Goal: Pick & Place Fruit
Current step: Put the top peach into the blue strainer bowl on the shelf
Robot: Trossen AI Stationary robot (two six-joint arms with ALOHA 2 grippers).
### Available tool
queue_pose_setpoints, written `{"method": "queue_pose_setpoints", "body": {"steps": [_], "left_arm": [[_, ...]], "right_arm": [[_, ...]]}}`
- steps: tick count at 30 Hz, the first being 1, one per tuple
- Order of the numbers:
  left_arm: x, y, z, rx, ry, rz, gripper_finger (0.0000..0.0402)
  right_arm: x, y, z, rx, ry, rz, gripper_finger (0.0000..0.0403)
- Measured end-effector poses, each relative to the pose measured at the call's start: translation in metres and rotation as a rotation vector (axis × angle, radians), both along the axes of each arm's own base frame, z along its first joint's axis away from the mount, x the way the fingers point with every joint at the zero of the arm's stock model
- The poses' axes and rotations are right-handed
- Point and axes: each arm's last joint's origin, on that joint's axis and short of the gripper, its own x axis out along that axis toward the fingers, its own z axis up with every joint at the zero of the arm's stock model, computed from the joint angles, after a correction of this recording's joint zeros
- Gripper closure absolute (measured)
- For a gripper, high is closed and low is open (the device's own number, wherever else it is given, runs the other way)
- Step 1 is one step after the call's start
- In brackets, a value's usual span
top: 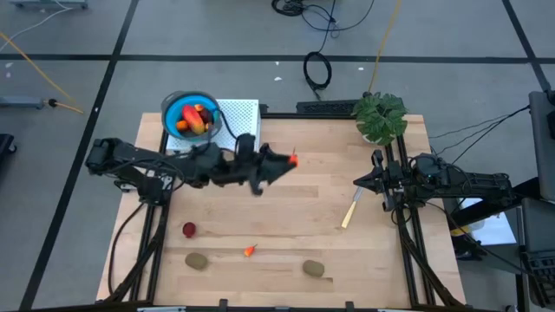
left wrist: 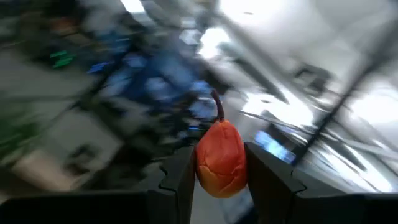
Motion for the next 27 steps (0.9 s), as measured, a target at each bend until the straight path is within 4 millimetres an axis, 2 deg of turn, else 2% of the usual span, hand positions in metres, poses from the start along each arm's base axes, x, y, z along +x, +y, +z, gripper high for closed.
{"method": "queue_pose_setpoints", "body": {"steps": [7,13,20,27], "left_arm": [[0.006,0.042,-0.028,-0.170,0.273,0.157,0.0275],[0.003,0.076,-0.046,-0.193,0.454,0.237,0.0275],[-0.021,0.118,-0.044,-0.180,0.567,0.318,0.0275],[-0.063,0.145,-0.034,-0.153,0.689,0.438,0.0275]], "right_arm": [[0.000,0.000,0.000,-0.026,-0.003,0.000,0.0403],[0.000,0.000,0.000,-0.060,-0.007,0.000,0.0403],[0.000,0.000,0.000,-0.060,-0.006,-0.001,0.0403],[0.000,0.000,0.000,-0.060,-0.005,-0.005,0.0403]]}}
